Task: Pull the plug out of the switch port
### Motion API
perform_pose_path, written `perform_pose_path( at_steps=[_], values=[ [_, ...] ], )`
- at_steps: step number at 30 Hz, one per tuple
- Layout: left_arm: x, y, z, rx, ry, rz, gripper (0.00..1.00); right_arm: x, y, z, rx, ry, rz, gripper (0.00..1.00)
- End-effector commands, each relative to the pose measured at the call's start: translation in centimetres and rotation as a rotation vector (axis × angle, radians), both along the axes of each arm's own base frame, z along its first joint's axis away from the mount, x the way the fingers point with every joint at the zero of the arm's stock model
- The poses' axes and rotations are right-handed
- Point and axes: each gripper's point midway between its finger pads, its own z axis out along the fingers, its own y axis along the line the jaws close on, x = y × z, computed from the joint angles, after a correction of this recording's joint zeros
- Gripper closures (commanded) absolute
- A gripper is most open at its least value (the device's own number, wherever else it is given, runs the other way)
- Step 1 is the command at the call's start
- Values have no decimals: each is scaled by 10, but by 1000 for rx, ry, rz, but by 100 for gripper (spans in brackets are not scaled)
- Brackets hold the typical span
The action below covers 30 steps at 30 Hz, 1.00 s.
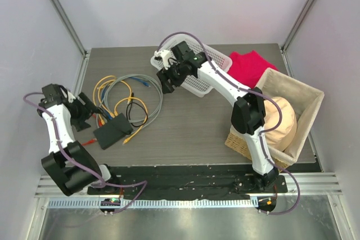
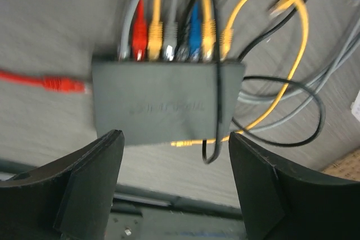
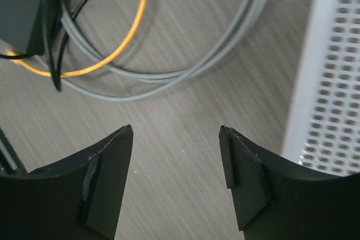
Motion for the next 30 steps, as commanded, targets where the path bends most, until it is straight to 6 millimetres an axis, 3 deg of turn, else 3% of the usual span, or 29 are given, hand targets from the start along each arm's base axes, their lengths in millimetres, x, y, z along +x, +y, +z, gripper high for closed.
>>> perform_pose_path(
  at_steps=[1,5,6,7,11,12,14,16,17,18,22,24,26,27,28,29,30],
  values=[
    [-14,-21,-2,-178,42,106,20,-19,40,18,105,12,105,30],
    [-29,-35,-20,-307,128,200,18,-22,80,14,175,42,154,30],
    [-34,-39,-28,-328,155,209,18,-21,91,25,207,24,164,30],
    [-36,-36,-32,-314,162,212,18,-24,100,12,204,47,173,30],
    [-27,-19,-41,-230,146,175,18,-37,112,13,216,62,202,30],
    [-21,-11,-37,-199,129,161,18,-39,109,9,201,65,204,30],
    [-10,1,-33,-152,105,96,18,-43,100,19,180,27,223,30],
    [-2,3,-34,-158,92,38,19,-44,88,17,136,6,223,30],
    [3,6,-33,-146,78,7,19,-47,81,34,137,-25,223,29],
    [5,7,-36,-131,68,-53,20,-49,75,29,115,-25,224,29],
    [17,0,-36,-95,-76,-378,32,-59,51,55,86,-83,198,27],
    [12,-8,-28,-45,-161,-618,33,-68,31,72,64,-127,187,27],
    [-3,-21,-20,-55,-195,-759,31,-74,8,65,-1,-147,154,26],
    [-7,-20,-21,-16,-211,-837,31,-81,-4,82,3,-184,141,25],
    [-13,-22,-21,-11,-206,-874,31,-81,-15,86,-17,-210,118,24],
    [-15,-21,-20,10,-209,-897,25,-89,-24,73,-50,-189,116,23],
    [-16,-21,-15,34,-231,-922,20,-93,-34,84,-44,-213,105,23]
  ],
)
